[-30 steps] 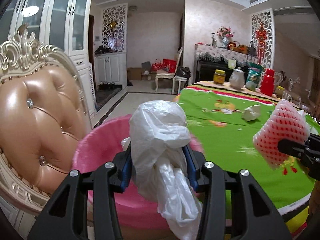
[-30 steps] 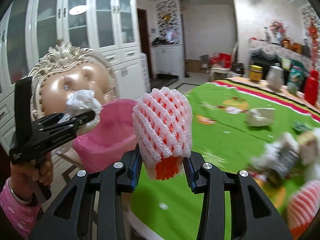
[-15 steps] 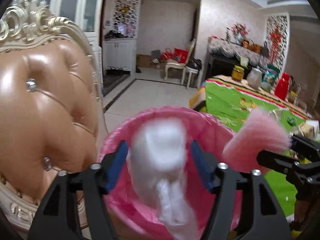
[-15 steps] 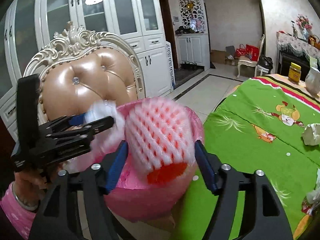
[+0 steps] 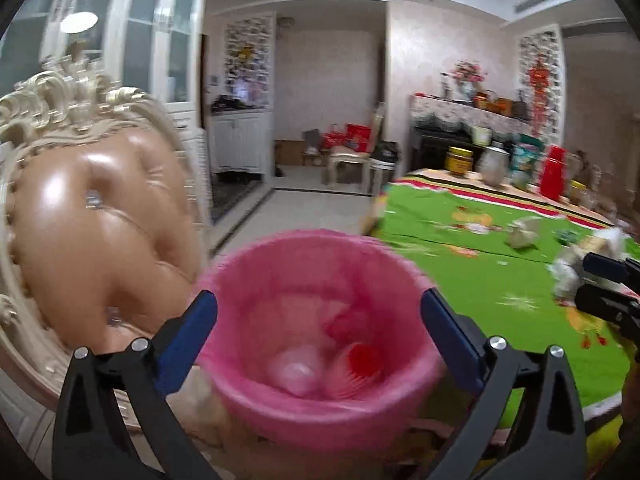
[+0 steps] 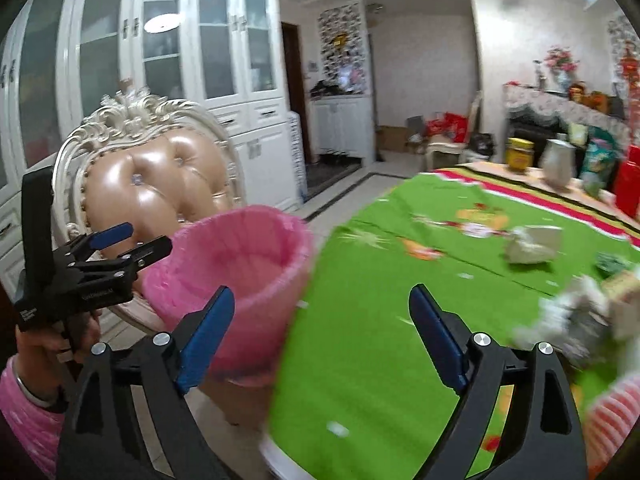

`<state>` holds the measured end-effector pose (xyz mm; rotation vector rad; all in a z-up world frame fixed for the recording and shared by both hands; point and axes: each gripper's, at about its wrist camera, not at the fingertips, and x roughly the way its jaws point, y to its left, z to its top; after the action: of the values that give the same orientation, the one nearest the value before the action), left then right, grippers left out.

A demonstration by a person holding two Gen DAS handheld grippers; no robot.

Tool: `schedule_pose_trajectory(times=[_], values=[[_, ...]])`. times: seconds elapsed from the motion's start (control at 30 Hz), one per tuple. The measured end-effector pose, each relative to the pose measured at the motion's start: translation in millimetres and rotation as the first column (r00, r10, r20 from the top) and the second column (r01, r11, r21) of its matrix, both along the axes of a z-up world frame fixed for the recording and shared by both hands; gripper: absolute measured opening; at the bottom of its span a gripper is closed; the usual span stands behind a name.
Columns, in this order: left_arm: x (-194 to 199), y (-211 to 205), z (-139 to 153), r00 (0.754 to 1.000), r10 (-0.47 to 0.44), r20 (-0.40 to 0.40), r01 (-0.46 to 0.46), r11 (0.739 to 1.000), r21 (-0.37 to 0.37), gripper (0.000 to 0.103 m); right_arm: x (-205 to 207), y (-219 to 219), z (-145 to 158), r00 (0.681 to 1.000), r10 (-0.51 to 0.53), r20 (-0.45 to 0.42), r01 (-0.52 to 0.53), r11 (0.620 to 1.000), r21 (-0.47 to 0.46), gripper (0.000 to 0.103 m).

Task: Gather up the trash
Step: 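Open the left tool to drop the bag while the right tool drops the net, then grasp the black DORMI box with the left tool while the right tool reaches toward foam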

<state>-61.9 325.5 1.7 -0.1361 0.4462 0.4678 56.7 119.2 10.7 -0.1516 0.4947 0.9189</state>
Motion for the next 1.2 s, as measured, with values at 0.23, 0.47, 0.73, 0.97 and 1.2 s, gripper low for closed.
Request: schedule_pose_trajectory(times=[0.23,0.47,0.73,0.97,1.2], values=[[40.7,-98.6,-1.1,0.964,-0.26,-0.05,0.26,0.965,0.009,0.098,14.2,-109.3,13.2,0.974,-0.225,0.012,0.224,0.973,0.052,0.084],[97.1,-187.1,-9.3,0.897,-0.43,-0.106,0.428,0.903,-0.037,0.098,37.6,-227.2,10.3,0.888,-0.459,-0.016,0.459,0.887,0.052,0.084],[193.7,-260.1,-28.5,0.834,-0.523,-0.176,0.518,0.852,-0.077,0.098,69.4,-318.6,-17.1,0.789,-0.613,-0.049,0.61,0.79,-0.058,0.084],[254.5,-286.2,-46.1,0.786,-0.565,-0.251,0.565,0.821,-0.076,0.072,108.2,-340.5,-36.7,0.78,-0.619,-0.087,0.608,0.784,-0.126,0.084],[292.3,-303.9,-60.2,0.75,-0.577,-0.323,0.584,0.807,-0.086,0.061,138.6,-333.5,-44.2,0.794,-0.586,-0.16,0.569,0.81,-0.144,0.084]])
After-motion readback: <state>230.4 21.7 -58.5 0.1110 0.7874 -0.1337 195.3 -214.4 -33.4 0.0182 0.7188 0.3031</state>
